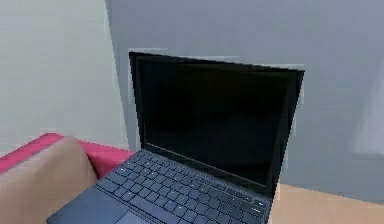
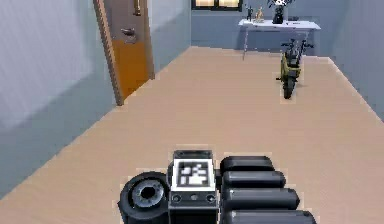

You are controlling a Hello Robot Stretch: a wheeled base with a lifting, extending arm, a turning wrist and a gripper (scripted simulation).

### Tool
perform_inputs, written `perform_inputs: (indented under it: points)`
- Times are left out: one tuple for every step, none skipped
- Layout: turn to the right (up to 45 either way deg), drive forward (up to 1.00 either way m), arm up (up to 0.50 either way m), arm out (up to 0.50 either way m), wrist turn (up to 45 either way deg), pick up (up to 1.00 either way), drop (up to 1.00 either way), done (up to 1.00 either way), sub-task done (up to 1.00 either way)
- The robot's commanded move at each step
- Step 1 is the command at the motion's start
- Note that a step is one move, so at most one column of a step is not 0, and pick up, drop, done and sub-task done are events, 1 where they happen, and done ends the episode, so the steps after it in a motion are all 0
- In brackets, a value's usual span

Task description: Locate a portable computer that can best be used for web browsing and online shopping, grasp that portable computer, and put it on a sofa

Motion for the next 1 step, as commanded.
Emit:
perform_inputs:
  points:
    - [39.0,0.0,0.0,0.0,0.0,0.0,0.0,0.0,0.0]
